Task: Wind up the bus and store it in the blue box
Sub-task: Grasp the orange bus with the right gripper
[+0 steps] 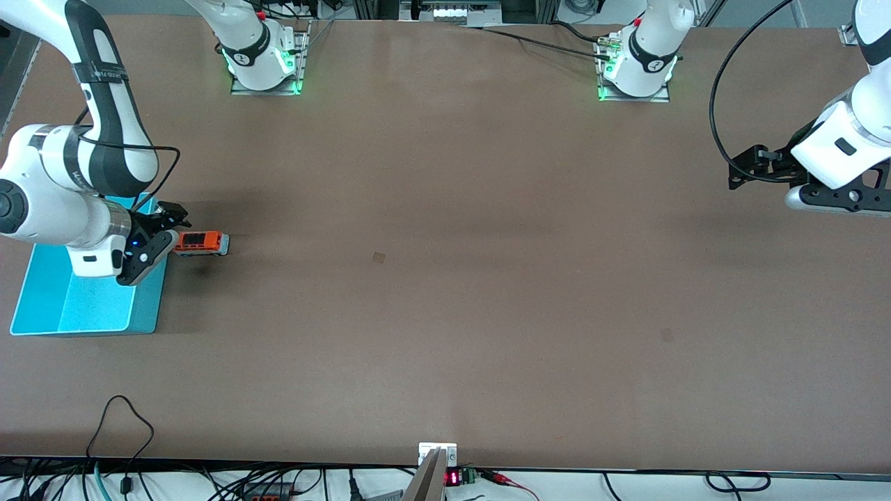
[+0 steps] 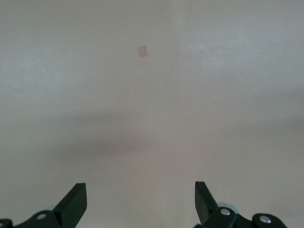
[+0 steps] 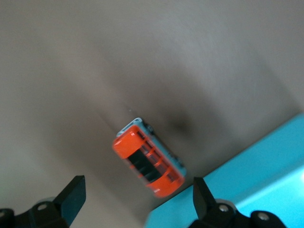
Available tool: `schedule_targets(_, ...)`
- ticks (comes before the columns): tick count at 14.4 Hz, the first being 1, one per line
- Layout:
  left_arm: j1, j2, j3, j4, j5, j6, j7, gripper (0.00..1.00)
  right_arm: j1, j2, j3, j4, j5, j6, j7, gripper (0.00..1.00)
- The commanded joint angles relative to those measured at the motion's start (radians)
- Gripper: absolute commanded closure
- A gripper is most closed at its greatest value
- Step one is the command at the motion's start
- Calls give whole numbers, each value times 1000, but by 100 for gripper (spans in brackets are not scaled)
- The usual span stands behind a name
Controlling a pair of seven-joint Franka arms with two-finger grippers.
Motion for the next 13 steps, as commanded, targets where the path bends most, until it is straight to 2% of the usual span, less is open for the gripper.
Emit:
schedule_targets(1, -18, -11, -18, -1, 2, 11, -34, 0, -36, -10, 24, -107, -7, 163, -258, 0)
schedule_targets(4, -18, -12, -50, 7, 24, 8, -38, 0, -44, -11, 24, -177, -10, 212, -297, 0)
schedule_targets(7, -16, -15, -116, 10, 25, 0, -110, 0, -43, -10, 24, -229, -10, 298, -343, 0)
schedule_targets(13, -4, -14, -111, 10, 25, 2, -109, 0, -44, 29, 24, -285, -11, 408, -382, 0)
